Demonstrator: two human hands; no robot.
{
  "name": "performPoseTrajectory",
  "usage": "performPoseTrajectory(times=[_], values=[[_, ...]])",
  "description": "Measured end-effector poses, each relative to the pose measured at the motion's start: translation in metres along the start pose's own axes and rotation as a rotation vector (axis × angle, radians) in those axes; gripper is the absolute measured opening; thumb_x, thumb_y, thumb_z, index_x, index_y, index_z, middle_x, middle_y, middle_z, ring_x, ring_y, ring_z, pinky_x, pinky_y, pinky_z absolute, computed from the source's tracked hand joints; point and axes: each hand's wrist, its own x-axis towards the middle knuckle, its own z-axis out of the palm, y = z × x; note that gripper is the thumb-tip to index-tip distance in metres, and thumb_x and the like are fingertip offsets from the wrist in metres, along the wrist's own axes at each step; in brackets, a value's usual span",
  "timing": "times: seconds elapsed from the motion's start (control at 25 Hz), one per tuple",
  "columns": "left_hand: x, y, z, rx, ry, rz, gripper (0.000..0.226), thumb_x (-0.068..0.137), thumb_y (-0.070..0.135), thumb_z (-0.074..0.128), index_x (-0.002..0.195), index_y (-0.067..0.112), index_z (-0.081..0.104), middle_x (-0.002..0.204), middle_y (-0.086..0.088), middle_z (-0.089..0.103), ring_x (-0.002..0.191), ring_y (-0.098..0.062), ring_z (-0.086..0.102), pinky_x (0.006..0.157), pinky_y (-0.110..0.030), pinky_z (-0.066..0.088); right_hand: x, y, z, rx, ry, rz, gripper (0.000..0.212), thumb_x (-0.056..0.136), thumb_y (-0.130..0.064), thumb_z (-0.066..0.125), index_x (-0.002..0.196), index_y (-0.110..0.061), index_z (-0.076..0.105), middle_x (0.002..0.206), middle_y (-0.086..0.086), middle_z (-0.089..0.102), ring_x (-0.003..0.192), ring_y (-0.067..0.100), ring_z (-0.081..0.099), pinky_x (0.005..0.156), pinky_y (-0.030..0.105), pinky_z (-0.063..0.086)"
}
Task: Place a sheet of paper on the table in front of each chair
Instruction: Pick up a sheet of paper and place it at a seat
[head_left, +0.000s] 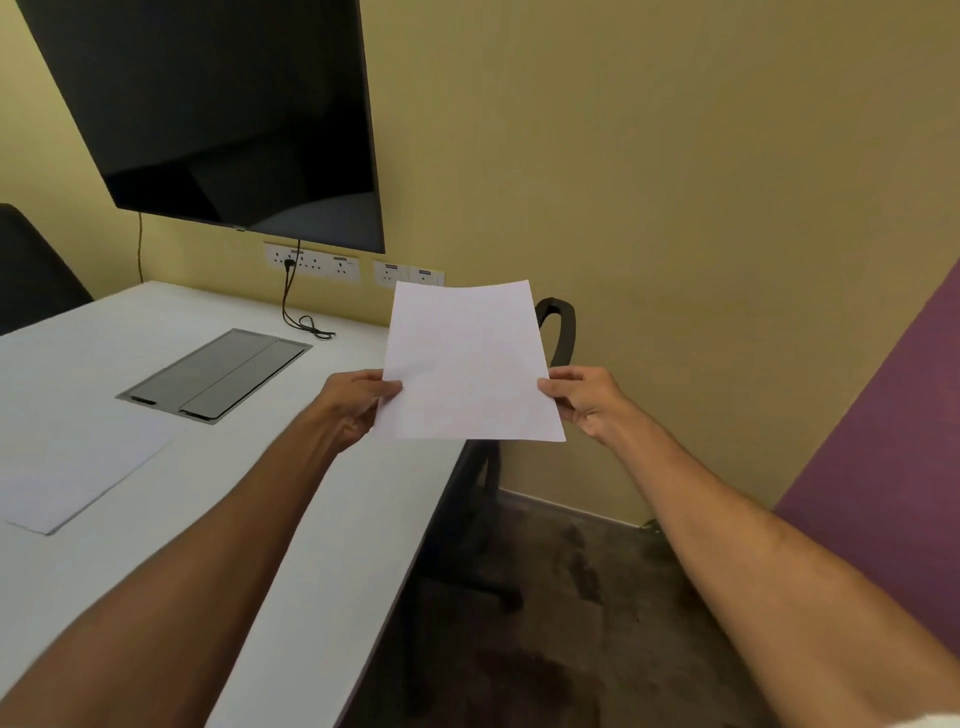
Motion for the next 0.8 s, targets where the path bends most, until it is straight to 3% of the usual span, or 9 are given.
performPoseTrajectory(times=[0.28, 0.4, 0.56, 0.68, 0.8], values=[[0.077, 0.017, 0.038, -0.082, 0.196, 0.030, 0.038, 0.085, -0.009, 0.061, 0.122, -0.008, 0.058, 0.119, -0.023, 0.065, 0.100, -0.032, 0.064, 0.086, -0.039, 0.055, 0.144, -0.042, 0.002, -0.061, -0.196, -0.013, 0.038, 0.081, 0.007, 0.068, 0.117, 0.007, 0.058, 0.115, 0.022, 0.066, 0.087, 0.025, 0.067, 0.067, 0.029, 0.058], [0.100, 0.017, 0.050, -0.143, 0.298, 0.035, 0.039, 0.084, -0.010, 0.061, 0.123, -0.008, 0.058, 0.118, -0.021, 0.065, 0.094, -0.030, 0.066, 0.080, -0.035, 0.058, 0.195, -0.055, 0.008, -0.099, -0.309, 0.022, 0.034, 0.082, 0.007, 0.067, 0.114, 0.006, 0.058, 0.115, 0.022, 0.066, 0.092, 0.027, 0.067, 0.079, 0.034, 0.055], [0.121, 0.012, 0.059, -0.200, 0.423, 0.026, 0.040, 0.082, -0.012, 0.062, 0.121, -0.007, 0.059, 0.117, -0.021, 0.066, 0.084, -0.025, 0.067, 0.073, -0.032, 0.059, 0.248, -0.061, 0.022, -0.178, -0.427, 0.022, 0.034, 0.081, 0.007, 0.067, 0.114, 0.006, 0.059, 0.111, 0.021, 0.067, 0.090, 0.026, 0.067, 0.084, 0.037, 0.056], [0.133, 0.009, 0.058, -0.231, 0.500, 0.023, 0.042, 0.082, -0.014, 0.061, 0.123, -0.007, 0.057, 0.118, -0.021, 0.065, 0.084, -0.025, 0.066, 0.062, -0.027, 0.061, 0.284, -0.062, 0.047, -0.246, -0.520, 0.031, 0.022, 0.081, 0.008, 0.068, 0.102, 0.001, 0.063, 0.099, 0.016, 0.067, 0.077, 0.021, 0.067, 0.068, 0.030, 0.057], [0.151, 0.003, 0.044, -0.270, 0.584, 0.016, 0.044, 0.081, -0.015, 0.062, 0.123, -0.006, 0.057, 0.117, -0.020, 0.065, 0.091, -0.028, 0.066, 0.061, -0.027, 0.061, 0.316, -0.061, 0.083, -0.323, -0.610, 0.032, 0.016, 0.080, 0.008, 0.069, 0.088, -0.004, 0.063, 0.086, 0.011, 0.066, 0.068, 0.018, 0.064, 0.054, 0.024, 0.055]])
